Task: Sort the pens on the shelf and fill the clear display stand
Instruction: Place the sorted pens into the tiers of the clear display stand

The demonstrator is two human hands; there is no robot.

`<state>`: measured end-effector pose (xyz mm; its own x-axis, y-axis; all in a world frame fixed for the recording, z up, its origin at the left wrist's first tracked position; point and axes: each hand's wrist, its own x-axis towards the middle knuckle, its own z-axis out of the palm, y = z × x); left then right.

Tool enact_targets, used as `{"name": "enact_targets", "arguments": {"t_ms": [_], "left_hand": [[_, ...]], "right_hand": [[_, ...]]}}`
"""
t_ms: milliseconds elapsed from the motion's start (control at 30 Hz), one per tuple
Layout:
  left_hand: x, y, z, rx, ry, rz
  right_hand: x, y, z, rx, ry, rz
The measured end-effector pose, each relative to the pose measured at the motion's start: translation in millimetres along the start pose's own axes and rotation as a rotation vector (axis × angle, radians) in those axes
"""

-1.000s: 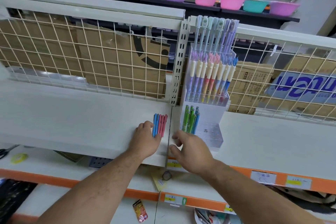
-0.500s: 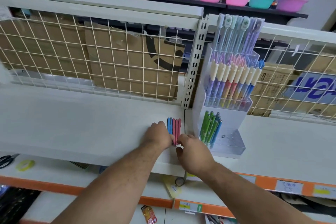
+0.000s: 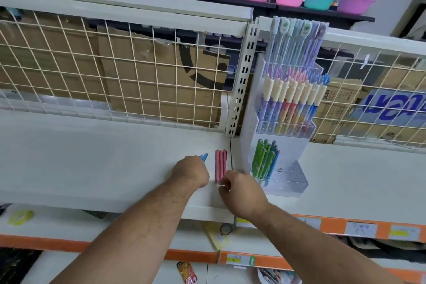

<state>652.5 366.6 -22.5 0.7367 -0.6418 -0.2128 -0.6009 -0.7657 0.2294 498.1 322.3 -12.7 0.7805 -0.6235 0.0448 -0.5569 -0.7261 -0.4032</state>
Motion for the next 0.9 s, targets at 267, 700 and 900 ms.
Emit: {"name": "enact_targets", "arguments": {"t_ms": [267, 700, 900], "left_hand": [[-35, 4, 3, -0.607, 0.059, 0.109], [-90, 41, 33, -1.027, 0.058, 0.333], [-79, 58, 43, -1.042, 0.223, 0.189]], "right_hand": [[-11, -4, -15, 0.338, 0.104, 0.061], [-49, 43, -55, 0.485, 0.206, 0.048], [-55, 91, -85, 0.423, 0.254, 0.101]]}}
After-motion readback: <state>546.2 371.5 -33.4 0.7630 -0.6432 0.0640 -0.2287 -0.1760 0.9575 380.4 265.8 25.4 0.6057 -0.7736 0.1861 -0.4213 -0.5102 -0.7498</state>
